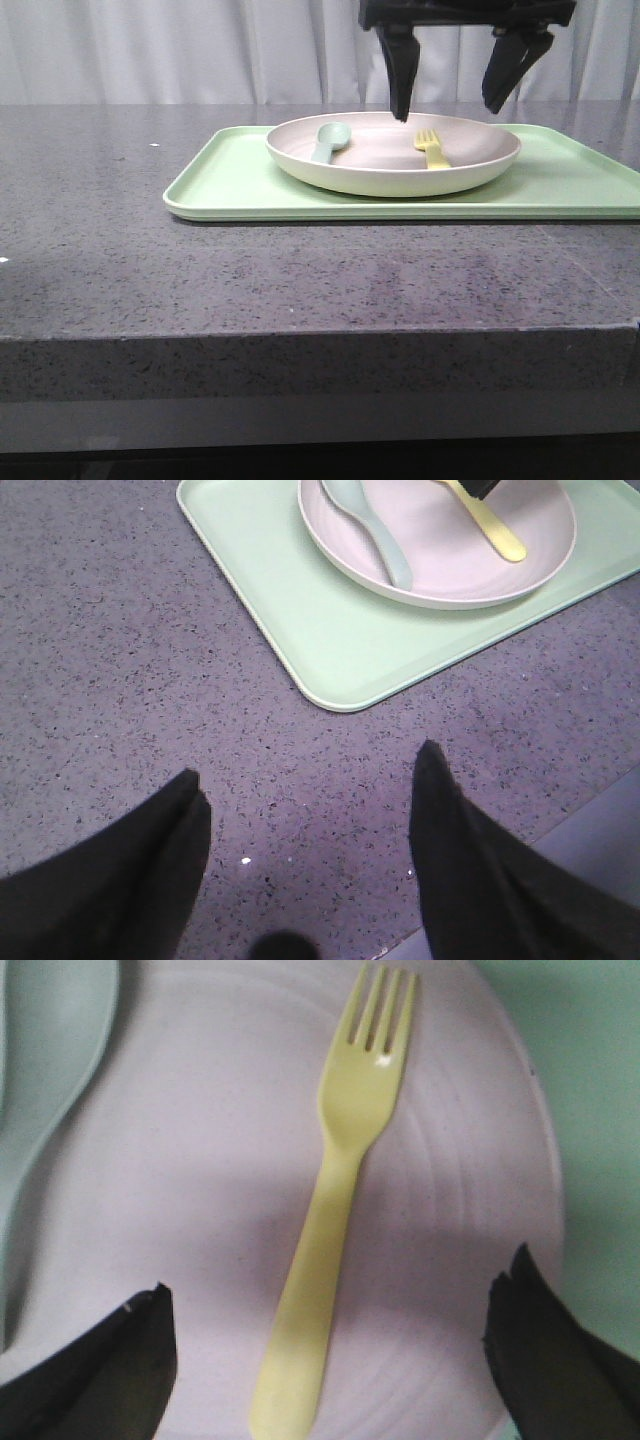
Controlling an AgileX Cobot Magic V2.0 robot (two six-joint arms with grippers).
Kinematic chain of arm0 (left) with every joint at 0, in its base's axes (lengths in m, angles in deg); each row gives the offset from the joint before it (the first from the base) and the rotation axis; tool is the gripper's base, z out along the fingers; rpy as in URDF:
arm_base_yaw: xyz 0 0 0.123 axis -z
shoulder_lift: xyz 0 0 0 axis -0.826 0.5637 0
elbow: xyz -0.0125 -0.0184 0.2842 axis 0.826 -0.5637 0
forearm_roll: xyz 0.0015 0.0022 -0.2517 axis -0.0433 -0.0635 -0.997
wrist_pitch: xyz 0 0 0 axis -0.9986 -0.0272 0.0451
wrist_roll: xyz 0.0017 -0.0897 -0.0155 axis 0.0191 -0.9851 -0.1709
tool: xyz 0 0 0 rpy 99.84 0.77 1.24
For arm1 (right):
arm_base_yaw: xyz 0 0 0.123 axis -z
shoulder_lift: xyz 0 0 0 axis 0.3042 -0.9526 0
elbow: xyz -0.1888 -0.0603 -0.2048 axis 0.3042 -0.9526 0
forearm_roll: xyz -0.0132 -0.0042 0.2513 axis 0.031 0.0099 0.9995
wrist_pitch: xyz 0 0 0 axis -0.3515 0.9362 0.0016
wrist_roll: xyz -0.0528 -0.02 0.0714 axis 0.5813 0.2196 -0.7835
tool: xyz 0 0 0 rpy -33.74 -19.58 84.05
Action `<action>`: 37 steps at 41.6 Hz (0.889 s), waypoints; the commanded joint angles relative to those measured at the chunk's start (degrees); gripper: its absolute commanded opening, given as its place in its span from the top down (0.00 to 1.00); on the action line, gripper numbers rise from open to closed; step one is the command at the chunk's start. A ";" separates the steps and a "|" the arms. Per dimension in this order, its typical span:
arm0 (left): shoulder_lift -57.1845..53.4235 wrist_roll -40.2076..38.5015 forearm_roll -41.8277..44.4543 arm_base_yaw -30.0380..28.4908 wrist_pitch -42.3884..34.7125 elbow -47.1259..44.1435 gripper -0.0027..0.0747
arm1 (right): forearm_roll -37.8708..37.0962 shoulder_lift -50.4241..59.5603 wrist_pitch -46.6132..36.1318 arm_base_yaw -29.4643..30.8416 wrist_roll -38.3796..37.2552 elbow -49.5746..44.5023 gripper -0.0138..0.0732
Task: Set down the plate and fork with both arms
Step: 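Move the right gripper above the yellow fork on the plate, then lower the right gripper and close it on the yellow fork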
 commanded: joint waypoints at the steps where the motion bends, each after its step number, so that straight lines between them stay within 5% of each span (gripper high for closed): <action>1: -0.22 -0.14 -2.24 -0.07 -3.33 1.57 0.41 | -1.10 2.09 -1.72 1.02 -0.80 2.21 0.11; 12: -0.22 -0.14 -2.33 -0.07 -3.33 1.57 0.41 | -0.93 -0.83 -4.79 0.97 -0.80 2.21 0.33; 37: -0.22 -0.14 -2.33 -0.07 -3.33 1.57 0.41 | -0.50 -3.52 -3.45 0.97 -0.80 2.21 0.48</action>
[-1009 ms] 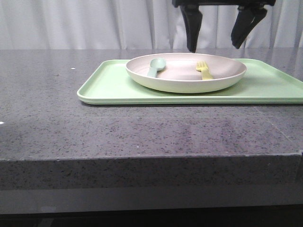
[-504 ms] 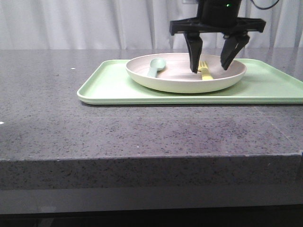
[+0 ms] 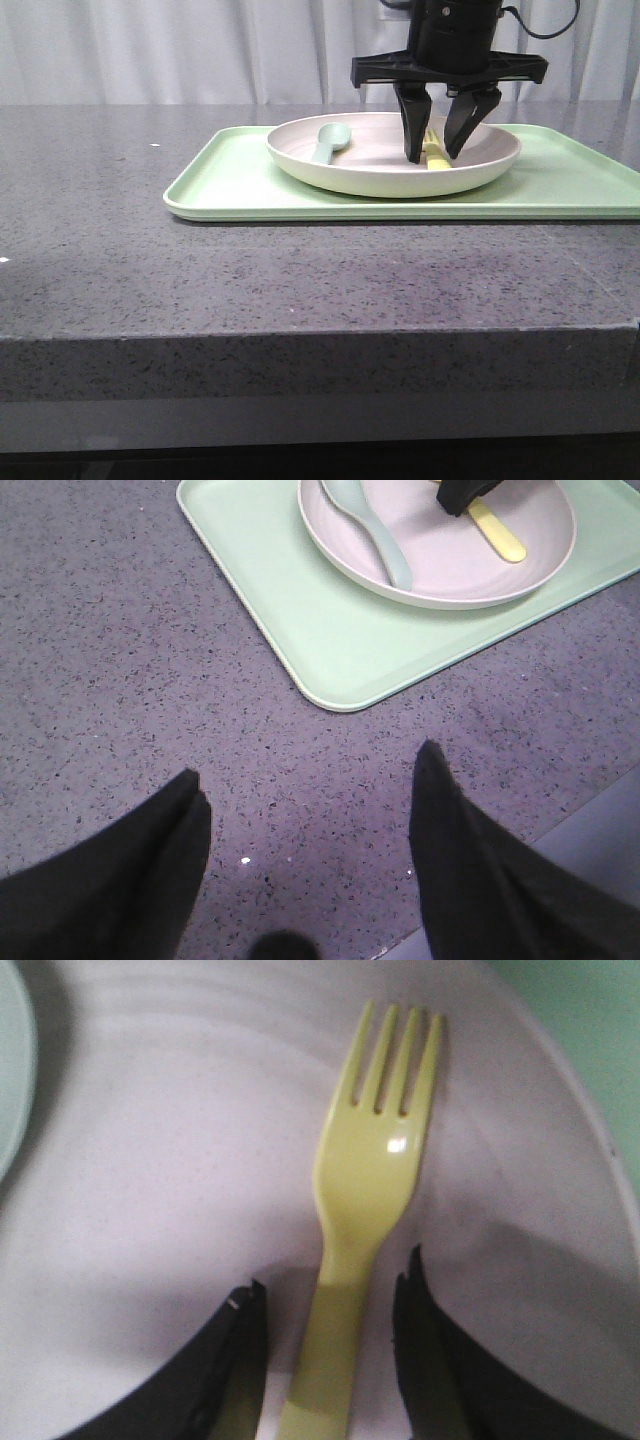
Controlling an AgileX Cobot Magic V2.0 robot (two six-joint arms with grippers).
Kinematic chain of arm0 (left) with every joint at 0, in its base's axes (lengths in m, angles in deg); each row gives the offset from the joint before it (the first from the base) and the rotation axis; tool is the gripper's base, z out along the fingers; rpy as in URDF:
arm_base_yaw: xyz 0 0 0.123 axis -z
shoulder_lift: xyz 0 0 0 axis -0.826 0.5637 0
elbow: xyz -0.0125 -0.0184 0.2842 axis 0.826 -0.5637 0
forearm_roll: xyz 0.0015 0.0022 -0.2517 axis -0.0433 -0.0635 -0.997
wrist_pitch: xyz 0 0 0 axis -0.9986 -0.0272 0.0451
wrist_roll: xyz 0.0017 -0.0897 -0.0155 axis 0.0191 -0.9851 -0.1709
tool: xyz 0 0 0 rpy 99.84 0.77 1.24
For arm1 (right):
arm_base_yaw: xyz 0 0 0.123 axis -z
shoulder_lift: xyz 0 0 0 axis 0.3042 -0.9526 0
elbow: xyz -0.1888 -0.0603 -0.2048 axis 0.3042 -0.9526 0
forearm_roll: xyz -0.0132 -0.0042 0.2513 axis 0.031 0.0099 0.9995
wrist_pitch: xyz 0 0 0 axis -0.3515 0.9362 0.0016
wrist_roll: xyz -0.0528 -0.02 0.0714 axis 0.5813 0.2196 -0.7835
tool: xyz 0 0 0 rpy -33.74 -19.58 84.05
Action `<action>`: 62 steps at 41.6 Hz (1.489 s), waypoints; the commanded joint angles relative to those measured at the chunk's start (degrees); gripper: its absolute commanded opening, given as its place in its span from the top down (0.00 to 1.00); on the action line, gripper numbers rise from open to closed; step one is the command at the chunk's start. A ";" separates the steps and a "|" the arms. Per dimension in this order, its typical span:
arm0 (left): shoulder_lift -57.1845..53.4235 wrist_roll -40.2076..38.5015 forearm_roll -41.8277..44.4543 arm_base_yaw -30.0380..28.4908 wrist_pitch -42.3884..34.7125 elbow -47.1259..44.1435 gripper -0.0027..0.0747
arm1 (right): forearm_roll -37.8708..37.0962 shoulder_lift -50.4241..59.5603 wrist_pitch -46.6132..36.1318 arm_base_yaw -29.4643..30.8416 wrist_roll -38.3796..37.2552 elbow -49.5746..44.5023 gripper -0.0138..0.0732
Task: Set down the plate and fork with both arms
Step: 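Lower the right gripper and close it on the yellow fork, then lift the yellow fork off the plate with the right gripper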
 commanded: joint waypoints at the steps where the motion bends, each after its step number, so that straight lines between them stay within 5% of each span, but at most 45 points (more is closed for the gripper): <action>1: -0.22 -0.14 -2.25 -0.07 -3.22 1.57 0.41 | -0.52 2.42 1.32 0.22 0.06 1.34 0.49; 14: -0.22 -0.14 -2.25 -0.07 -3.22 1.57 0.41 | 0.82 2.42 1.32 0.22 0.06 1.34 0.69; 62: -0.22 -0.14 -2.25 -0.07 -3.22 1.57 0.41 | 4.62 7.12 11.12 2.58 9.94 14.36 0.69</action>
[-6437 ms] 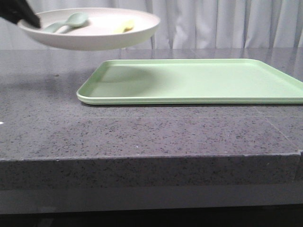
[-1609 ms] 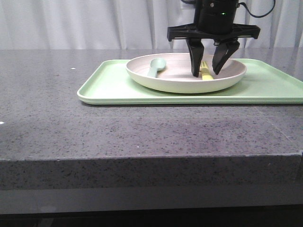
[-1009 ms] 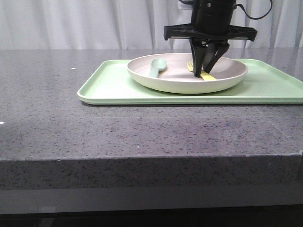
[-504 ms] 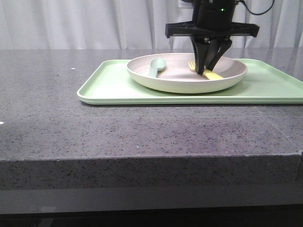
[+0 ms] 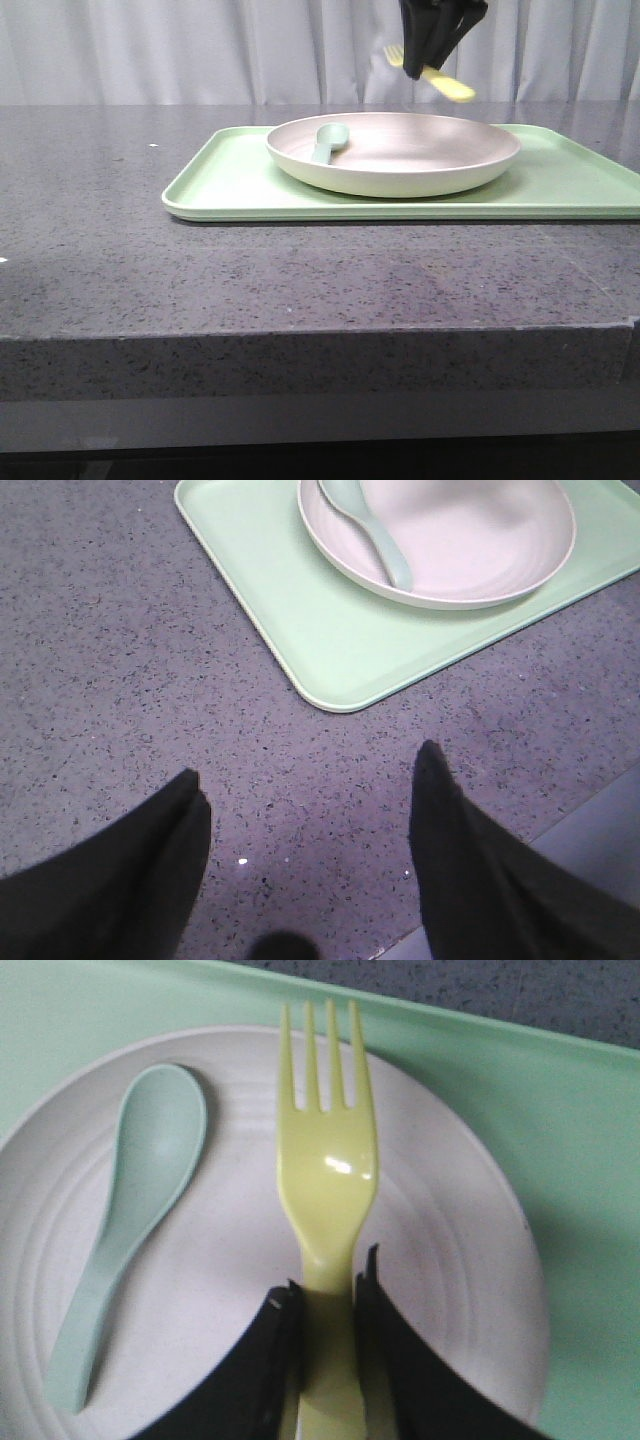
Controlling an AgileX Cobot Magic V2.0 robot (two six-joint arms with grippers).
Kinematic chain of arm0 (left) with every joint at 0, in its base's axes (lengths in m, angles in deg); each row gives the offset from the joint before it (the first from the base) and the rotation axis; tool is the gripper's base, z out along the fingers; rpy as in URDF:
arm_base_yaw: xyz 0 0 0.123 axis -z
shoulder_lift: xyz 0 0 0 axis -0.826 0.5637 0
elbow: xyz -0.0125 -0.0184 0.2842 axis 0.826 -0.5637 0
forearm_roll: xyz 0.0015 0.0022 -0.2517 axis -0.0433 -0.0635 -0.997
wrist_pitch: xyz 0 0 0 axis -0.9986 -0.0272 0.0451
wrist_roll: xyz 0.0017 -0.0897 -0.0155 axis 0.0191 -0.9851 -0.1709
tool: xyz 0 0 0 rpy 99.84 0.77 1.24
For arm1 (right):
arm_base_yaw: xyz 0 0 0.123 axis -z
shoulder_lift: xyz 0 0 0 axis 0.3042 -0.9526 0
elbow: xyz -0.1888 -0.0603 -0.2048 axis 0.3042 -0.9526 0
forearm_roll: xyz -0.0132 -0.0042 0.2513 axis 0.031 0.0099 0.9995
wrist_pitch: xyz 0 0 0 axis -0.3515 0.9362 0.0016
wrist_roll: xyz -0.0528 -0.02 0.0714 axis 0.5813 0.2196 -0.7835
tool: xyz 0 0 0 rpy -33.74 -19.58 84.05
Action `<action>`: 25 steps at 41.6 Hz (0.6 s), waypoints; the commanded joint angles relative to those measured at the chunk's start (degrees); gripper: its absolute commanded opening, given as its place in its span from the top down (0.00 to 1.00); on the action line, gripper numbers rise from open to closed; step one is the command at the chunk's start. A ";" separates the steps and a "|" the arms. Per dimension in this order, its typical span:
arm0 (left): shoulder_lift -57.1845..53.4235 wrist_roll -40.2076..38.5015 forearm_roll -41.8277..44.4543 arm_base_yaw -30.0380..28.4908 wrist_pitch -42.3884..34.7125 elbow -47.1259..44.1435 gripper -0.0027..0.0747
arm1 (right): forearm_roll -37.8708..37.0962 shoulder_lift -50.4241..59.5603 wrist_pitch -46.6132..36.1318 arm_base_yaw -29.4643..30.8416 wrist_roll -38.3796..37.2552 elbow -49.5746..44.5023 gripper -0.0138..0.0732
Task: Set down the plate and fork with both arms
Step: 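Lift the yellow fork off the plate with the right gripper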
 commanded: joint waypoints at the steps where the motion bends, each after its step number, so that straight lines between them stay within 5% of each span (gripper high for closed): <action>1: -0.22 -0.14 -2.25 -0.07 -3.22 1.57 0.41 | 2.01 5.34 5.01 2.34 2.30 1.72 0.69; 25: -0.22 -0.14 -2.25 -0.07 -3.22 1.57 0.41 | 3.11 7.76 4.41 15.85 6.32 -13.76 0.69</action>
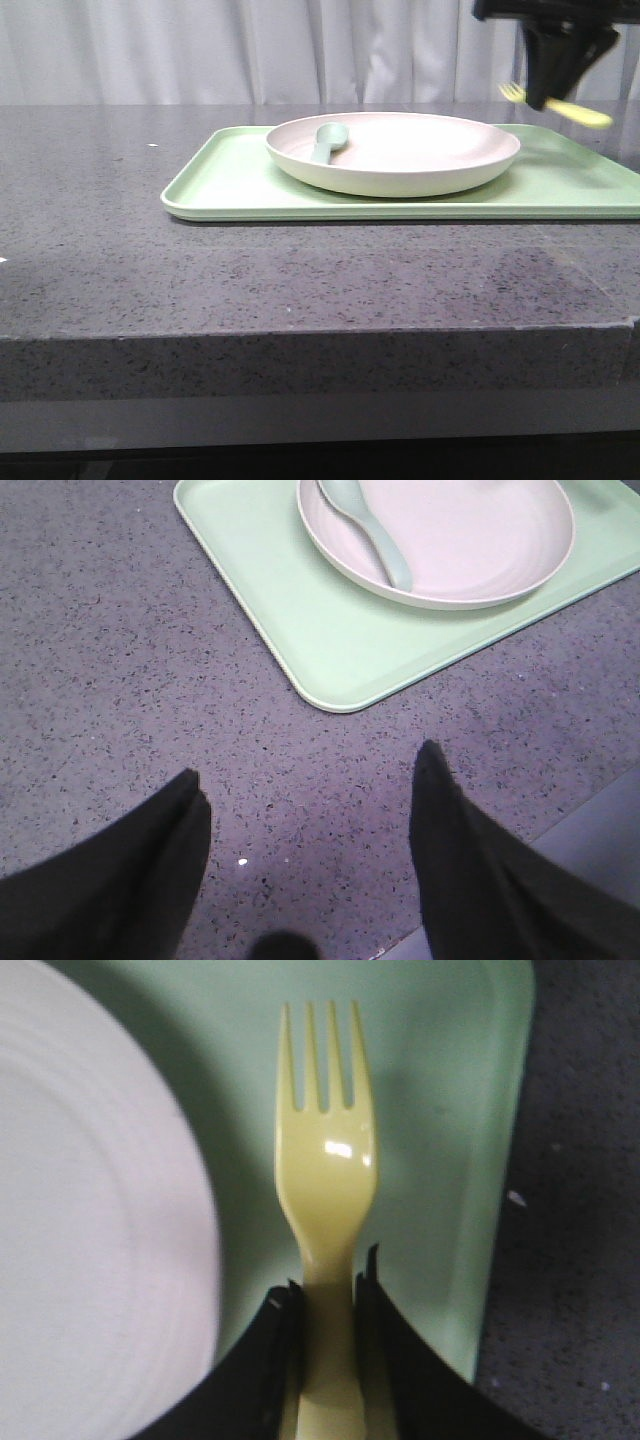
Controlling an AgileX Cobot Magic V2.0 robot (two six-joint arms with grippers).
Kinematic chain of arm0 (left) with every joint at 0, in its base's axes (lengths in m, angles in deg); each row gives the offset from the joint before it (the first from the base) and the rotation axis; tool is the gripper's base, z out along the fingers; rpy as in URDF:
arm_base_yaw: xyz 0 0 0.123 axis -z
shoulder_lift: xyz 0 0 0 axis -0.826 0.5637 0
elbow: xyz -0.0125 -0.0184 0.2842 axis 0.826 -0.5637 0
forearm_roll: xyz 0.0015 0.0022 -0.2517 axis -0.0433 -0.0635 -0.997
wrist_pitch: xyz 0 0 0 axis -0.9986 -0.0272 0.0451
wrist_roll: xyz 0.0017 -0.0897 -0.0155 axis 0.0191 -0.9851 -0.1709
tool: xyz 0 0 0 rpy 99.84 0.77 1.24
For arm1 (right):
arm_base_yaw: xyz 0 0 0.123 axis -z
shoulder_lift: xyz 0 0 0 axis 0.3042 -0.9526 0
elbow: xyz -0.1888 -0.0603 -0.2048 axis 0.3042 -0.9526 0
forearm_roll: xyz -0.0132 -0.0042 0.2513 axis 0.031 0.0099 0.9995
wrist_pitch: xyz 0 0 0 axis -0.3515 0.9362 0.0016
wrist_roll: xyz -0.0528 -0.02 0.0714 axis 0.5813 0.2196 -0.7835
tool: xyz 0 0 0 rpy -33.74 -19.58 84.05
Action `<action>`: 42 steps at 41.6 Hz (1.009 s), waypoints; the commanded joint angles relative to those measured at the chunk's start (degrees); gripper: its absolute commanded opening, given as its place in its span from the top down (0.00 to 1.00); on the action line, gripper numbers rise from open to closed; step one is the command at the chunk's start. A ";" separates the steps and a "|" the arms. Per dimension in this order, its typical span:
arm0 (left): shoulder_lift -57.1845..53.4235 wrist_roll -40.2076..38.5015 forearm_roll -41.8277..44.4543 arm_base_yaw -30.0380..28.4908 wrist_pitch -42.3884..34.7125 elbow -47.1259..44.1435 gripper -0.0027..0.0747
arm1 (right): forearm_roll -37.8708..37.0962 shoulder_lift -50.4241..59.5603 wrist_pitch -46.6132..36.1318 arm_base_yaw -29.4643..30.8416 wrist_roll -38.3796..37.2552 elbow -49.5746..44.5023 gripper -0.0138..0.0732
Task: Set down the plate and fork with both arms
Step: 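Lower the fork onto the tray beside the plate and release it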
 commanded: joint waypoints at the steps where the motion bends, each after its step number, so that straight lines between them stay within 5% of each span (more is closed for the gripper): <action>1: -0.22 -0.14 -2.25 -0.07 -3.22 1.57 0.41 | 0.16 3.73 3.95 1.71 1.13 -0.50 0.69; 21: -0.22 -0.14 -2.25 -0.07 -3.22 1.57 0.41 | 4.72 0.09 0.35 1.73 1.32 -2.38 0.68; 33: -0.22 -0.14 -2.25 -0.07 -3.22 1.57 0.41 | 5.39 0.06 -0.43 1.73 1.32 -2.38 0.35; 42: -0.22 -0.14 -2.25 -0.07 -3.22 1.57 0.41 | 5.39 3.27 -0.08 1.46 3.38 -2.13 0.33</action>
